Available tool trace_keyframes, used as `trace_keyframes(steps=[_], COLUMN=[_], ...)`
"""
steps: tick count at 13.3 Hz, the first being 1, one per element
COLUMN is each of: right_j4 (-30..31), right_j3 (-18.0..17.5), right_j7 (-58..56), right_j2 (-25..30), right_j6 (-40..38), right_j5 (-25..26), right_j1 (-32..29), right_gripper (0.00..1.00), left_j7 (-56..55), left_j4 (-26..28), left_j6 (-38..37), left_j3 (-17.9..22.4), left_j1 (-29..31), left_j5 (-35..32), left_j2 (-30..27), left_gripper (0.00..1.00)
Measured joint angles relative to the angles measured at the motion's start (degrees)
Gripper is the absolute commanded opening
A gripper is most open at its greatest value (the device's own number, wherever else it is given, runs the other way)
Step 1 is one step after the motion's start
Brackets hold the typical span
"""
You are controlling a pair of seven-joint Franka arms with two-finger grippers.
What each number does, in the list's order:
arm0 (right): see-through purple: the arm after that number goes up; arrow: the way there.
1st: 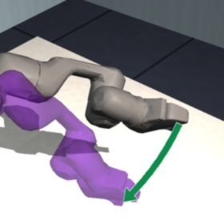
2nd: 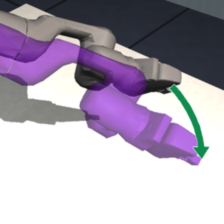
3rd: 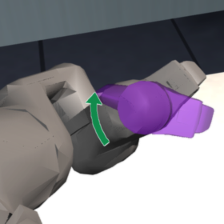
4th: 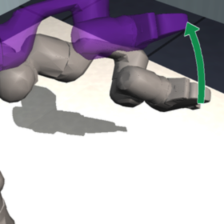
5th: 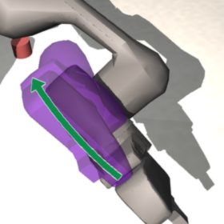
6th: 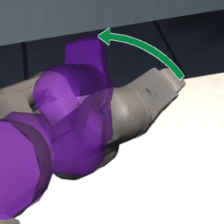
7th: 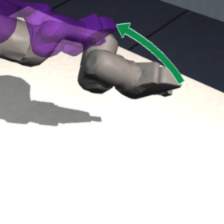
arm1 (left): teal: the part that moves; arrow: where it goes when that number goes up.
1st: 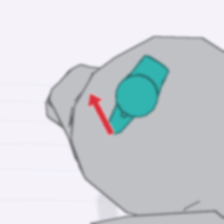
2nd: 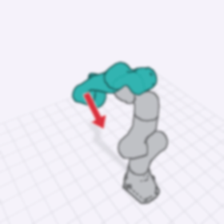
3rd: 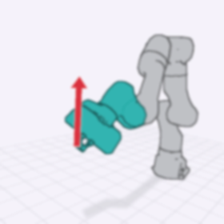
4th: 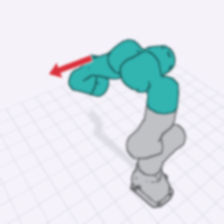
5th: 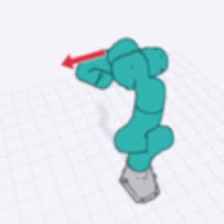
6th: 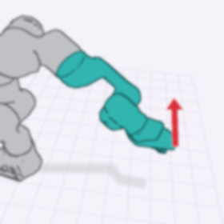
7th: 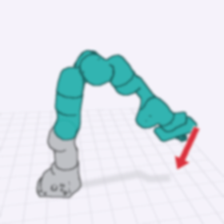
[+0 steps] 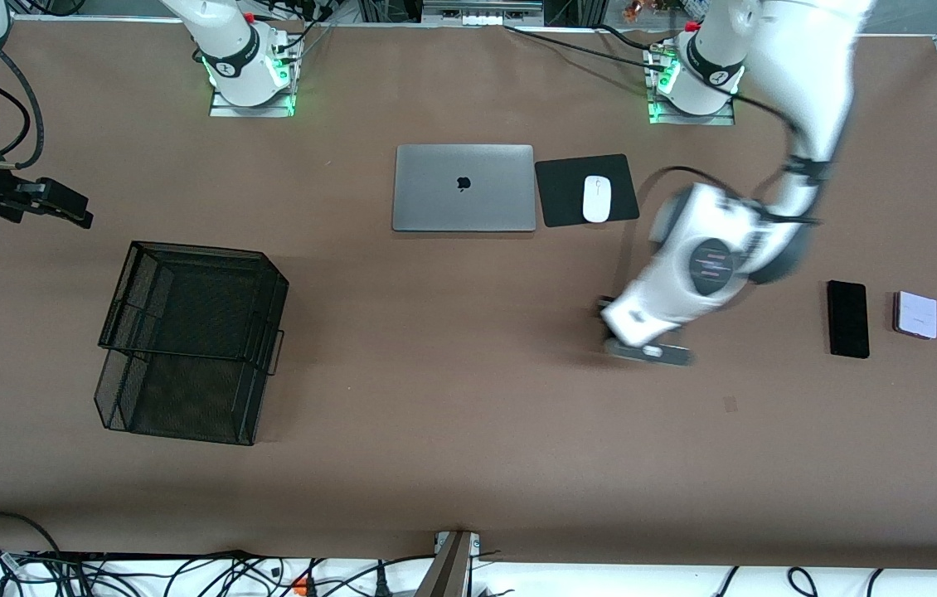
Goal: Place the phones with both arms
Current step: 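Carry the flip phone to the table middle and release it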
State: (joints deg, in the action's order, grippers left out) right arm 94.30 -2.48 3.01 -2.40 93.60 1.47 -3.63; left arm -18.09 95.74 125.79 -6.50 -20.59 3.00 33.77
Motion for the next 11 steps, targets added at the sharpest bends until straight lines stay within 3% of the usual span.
trace_keyframes(steps=[1,2,3,4,8,11], right_j4=[0.0,0.0,0.0,0.0,0.0,0.0], right_j3=[0.0,0.0,0.0,0.0,0.0,0.0], right_j7=[0.0,0.0,0.0,0.0,0.0,0.0], right_j2=[0.0,0.0,0.0,0.0,0.0,0.0], right_j6=[0.0,0.0,0.0,0.0,0.0,0.0], right_j5=[0.0,0.0,0.0,0.0,0.0,0.0], right_j1=[0.0,0.0,0.0,0.0,0.0,0.0], right_gripper=[1.0,1.0,1.0,1.0,1.0,1.0], left_j7=[-3.6,-7.3,-10.7,-13.9,-19.9,-19.9], left_j4=[-2.7,-5.0,-6.3,-7.1,-8.6,-10.2], left_j6=[1.6,4.8,8.9,12.8,16.5,6.3], left_j3=[0.0,0.0,0.0,0.0,0.6,3.9], left_j1=[-3.5,-6.9,-9.5,-11.7,-15.5,-11.6], left_j5=[0.9,1.4,1.8,2.3,2.9,2.9], left_j2=[2.9,6.0,8.6,10.8,13.3,9.2], left_gripper=[0.34,0.43,0.63,1.0,1.0,1.0])
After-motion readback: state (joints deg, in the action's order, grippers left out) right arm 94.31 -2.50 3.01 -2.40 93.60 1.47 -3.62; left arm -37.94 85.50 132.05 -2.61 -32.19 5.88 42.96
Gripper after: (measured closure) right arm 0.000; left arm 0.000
